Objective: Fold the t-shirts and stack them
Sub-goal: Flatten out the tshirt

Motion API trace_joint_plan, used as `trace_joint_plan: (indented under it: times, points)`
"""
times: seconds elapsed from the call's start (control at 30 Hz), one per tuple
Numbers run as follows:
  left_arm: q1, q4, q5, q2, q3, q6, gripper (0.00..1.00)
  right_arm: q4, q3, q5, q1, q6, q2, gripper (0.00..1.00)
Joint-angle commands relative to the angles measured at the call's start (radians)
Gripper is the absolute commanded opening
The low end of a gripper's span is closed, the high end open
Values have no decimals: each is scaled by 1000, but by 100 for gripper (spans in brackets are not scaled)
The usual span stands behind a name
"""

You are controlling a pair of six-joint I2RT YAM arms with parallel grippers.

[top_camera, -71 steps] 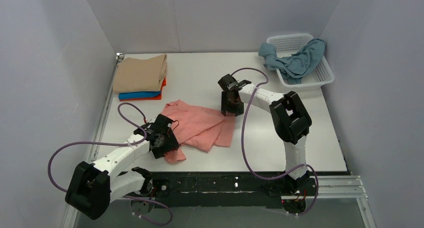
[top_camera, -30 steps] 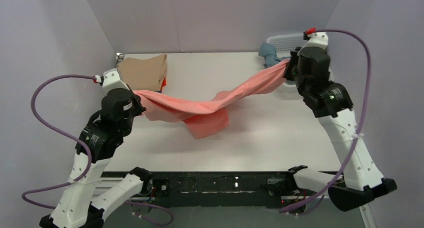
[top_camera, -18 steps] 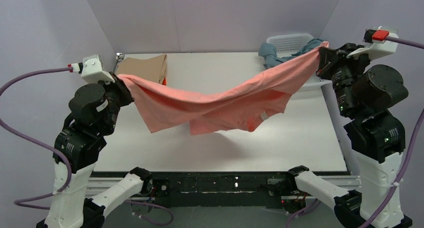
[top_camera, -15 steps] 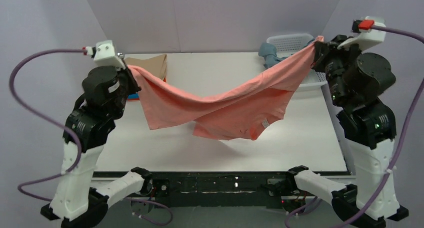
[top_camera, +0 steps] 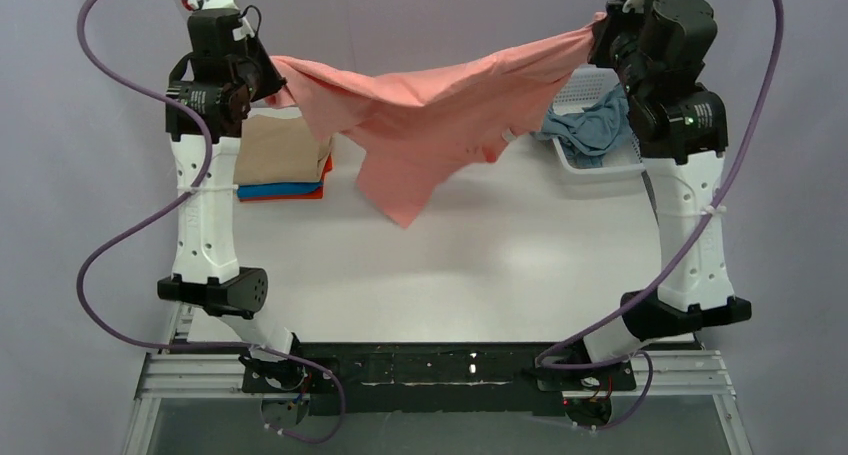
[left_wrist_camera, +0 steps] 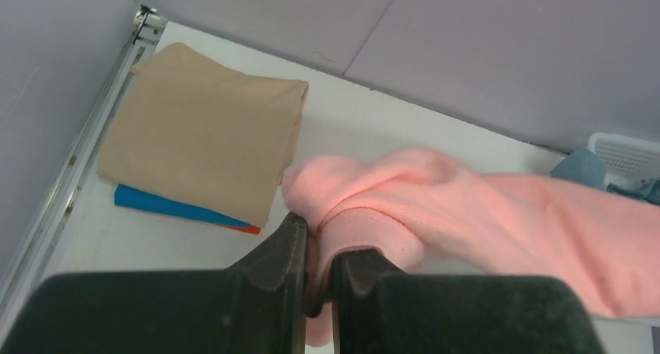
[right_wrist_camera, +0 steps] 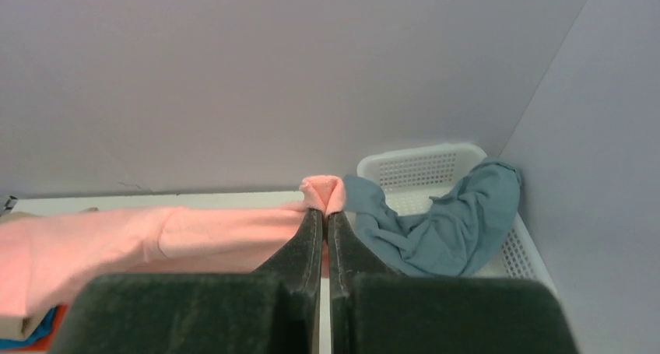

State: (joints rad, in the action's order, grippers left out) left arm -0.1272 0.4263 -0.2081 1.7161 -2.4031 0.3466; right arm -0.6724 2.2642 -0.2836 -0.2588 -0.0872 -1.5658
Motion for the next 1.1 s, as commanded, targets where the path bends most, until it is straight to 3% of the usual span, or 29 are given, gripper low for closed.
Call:
trace_joint_plan:
  times: [0.0,0.27,0.37,0.53,0.6,0.63,0.7,0.8,0.87,0.9,1.07]
  points:
    - [58,34,90,-255,204,18,0,57,-148,10,17,26,223,1]
    - [77,160,136,-526,776,3,0,-96,-724,45,27,-85,512,1]
    - [80,201,222,-476,865,-24,0,-135,-847,31,35,-94,521,1]
    - [87,100,260,-201,996,12,2,-50,-1034,93,95,-134,361,1]
    - [90,115,290,-61,954,32,22,-36,-1034,97,108,-158,235,1]
    - [94,128,305,-3,933,42,26,-40,-1019,95,114,-175,168,4]
    - [99,144,344,79,908,51,46,-93,-960,77,122,-206,44,16]
    - [101,153,358,83,912,71,96,-153,-903,35,122,-251,-46,37]
    - [101,158,376,42,934,92,98,-136,-917,27,122,-277,-33,66]
    - [100,172,385,23,946,110,98,-129,-929,22,122,-295,-19,74]
    - [67,171,407,-178,1154,280,98,-91,-1047,-27,122,-375,99,83]
